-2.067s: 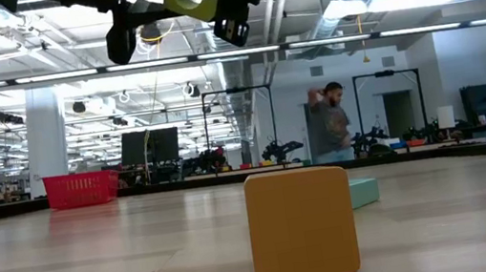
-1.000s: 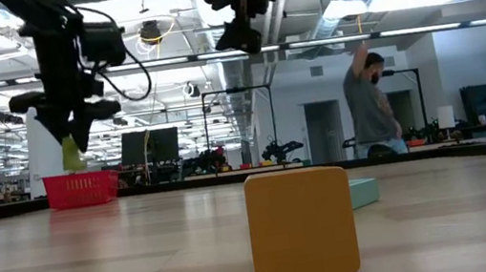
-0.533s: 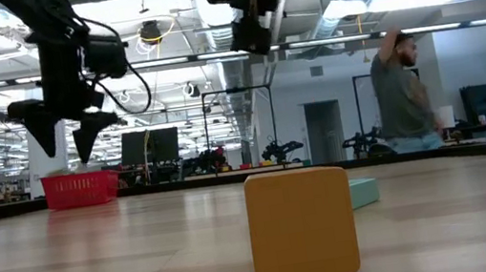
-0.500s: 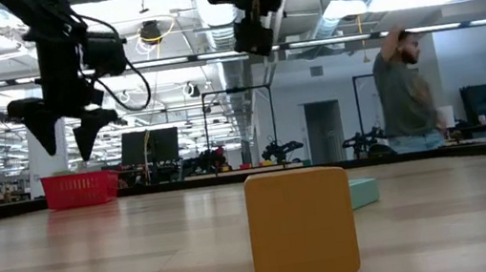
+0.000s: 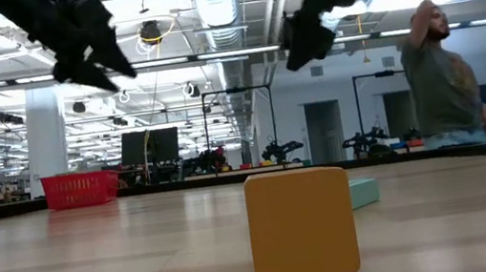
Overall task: Sort & place blocks by color
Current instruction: Put the blue block into the yellow bin
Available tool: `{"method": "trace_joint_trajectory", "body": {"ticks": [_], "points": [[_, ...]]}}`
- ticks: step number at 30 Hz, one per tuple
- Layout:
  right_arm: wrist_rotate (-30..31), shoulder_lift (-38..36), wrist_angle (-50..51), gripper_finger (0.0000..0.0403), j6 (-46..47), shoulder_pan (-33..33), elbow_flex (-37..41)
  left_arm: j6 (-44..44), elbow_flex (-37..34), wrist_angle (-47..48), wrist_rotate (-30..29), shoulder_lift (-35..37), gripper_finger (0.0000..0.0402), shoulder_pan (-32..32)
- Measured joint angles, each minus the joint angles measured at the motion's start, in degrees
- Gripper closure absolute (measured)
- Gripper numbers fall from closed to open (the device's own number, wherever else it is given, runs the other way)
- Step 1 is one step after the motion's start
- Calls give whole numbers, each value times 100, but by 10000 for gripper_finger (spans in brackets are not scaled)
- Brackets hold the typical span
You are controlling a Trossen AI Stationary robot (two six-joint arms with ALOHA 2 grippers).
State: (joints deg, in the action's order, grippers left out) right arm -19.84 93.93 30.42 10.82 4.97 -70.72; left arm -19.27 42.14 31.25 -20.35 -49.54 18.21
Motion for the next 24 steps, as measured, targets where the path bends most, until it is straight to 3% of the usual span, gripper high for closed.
{"method": "trace_joint_trajectory", "body": {"ticks": [4,7,14,19,24], "points": [[728,37,-915,92,-339,568,638,738,-512,-1175,752,87,47,-516],[694,386,-1313,92,-1054,871,697,825,-803,-1715,1065,10,46,-775],[1200,1173,-1551,92,-1764,1493,621,437,-947,-1804,1097,-259,46,-1060],[2023,1700,-1925,92,-1885,1611,614,268,-951,-1865,1049,-367,46,-1122],[1692,1968,-2283,108,-1837,1557,591,87,-951,-1912,1061,-411,46,-1122]]}}
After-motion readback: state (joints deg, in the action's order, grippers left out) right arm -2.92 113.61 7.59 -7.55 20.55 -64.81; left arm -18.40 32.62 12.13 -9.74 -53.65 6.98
